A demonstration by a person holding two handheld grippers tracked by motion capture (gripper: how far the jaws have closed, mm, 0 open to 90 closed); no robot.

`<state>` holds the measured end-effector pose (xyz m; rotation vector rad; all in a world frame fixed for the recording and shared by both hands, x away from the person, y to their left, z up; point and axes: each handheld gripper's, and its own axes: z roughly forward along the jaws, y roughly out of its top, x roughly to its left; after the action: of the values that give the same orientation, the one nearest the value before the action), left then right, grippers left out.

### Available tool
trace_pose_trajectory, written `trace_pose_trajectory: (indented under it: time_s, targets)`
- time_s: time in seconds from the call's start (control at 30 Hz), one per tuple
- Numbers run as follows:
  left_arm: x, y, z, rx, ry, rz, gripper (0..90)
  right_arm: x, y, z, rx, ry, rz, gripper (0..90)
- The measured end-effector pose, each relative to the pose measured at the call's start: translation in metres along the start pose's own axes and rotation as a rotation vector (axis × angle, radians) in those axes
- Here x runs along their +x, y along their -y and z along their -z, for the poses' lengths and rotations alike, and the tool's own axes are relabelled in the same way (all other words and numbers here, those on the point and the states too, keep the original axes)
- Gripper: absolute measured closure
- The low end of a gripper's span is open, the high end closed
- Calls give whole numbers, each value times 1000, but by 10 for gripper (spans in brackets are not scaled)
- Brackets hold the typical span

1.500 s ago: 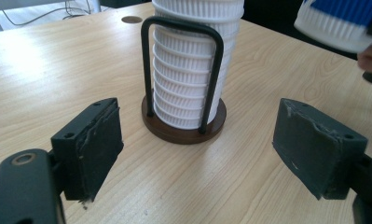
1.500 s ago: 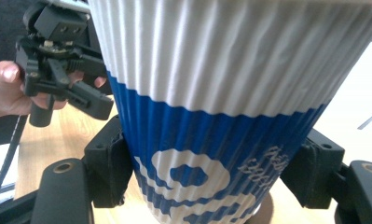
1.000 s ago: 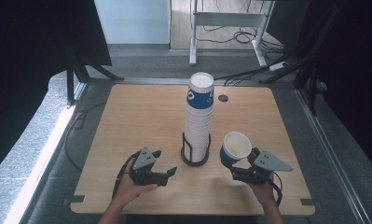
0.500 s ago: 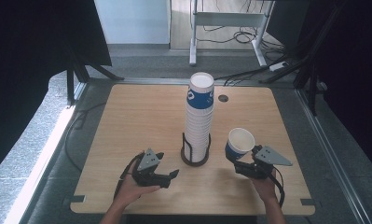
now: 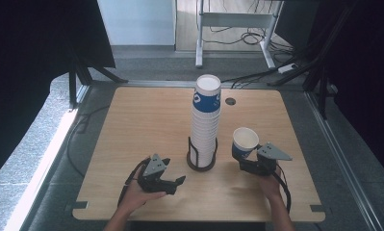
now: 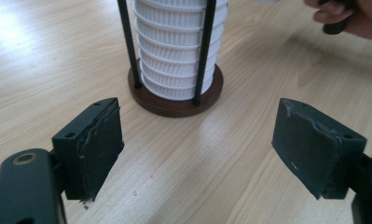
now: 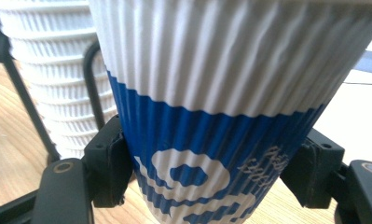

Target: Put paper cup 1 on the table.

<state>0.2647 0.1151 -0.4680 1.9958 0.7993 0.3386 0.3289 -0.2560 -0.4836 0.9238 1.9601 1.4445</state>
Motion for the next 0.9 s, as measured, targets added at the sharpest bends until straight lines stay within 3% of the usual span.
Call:
trace_pose_trajectory:
  time_s: [0.53, 0.9]
  targets:
    - [-2, 2, -4, 19, -21, -20, 161, -3, 13, -18, 159, 34, 17, 270]
    - [-4, 3, -6, 32, -36, -39, 162, -3, 18, -25, 225, 37, 21, 269]
